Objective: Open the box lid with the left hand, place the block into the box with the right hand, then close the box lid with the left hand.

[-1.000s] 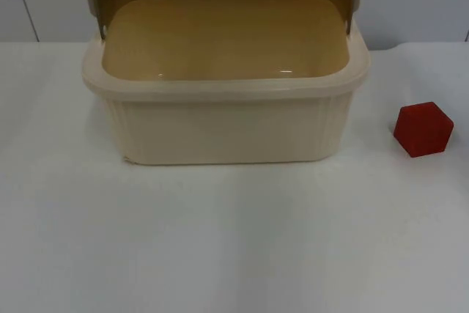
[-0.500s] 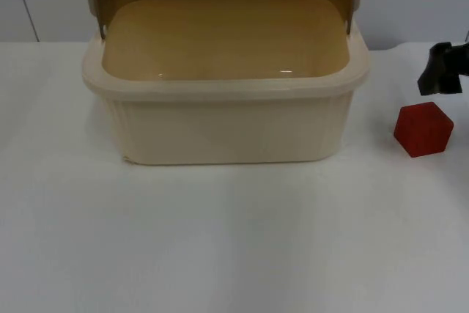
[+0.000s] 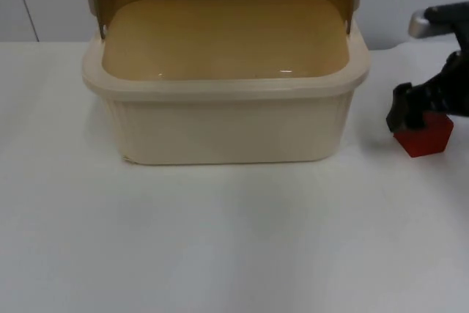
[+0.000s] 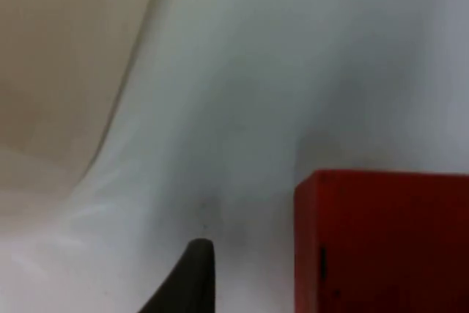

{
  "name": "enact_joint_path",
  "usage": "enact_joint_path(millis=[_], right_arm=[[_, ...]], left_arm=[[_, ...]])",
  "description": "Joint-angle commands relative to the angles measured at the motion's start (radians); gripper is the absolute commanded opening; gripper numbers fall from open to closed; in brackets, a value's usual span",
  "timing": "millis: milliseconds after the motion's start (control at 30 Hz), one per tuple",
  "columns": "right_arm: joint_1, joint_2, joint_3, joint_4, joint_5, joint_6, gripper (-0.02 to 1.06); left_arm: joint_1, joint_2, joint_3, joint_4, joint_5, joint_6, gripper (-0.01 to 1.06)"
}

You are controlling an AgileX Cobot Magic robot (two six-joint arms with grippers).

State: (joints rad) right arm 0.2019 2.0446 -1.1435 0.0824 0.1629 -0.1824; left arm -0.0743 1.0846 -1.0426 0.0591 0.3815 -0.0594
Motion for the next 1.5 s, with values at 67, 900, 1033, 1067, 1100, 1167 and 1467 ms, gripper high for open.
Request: enact_joint_path(millis=[67,900,1033,1067,1100,1167,1467], right_arm=[[0.005,0.035,-0.004,0.005,-0.028,-0.009,1.05],[-0.001,-0.074,-0.004,-0.011,-0.034,0.06,0.0],[-0.015,-0.174,-0.004,-0.033,-0.046,0.06,0.0],[-0.021,-0.215,-0.009,-0.033,-0.043,0.06,0.0],[-0.021,-0.235,-0.013,-0.034,-0.034,0.06,0.0],[-0.028,-0.275,-0.027,-0.044,-0.014,0.06,0.0],[-0.031,-0.566,-0.155,-0.143,0.149,0.062,0.0]], left_arm=[[0.005,-0.007,-0.001,0.011,-0.005,-0.001,1.05],[0.005,-0.007,-0.001,0.038,-0.005,-0.001,1.05],[0.005,-0.007,-0.001,0.038,-0.005,-0.001,1.05],[0.005,-0.007,-0.001,0.038,-0.005,-0.001,1.05],[0.005,-0.007,-0.001,0.038,-0.005,-0.001,1.05],[0.005,-0.007,-0.001,0.038,-0.005,-0.001,1.05],[0.005,-0.007,-0.001,0.038,-0.005,-0.001,1.05]])
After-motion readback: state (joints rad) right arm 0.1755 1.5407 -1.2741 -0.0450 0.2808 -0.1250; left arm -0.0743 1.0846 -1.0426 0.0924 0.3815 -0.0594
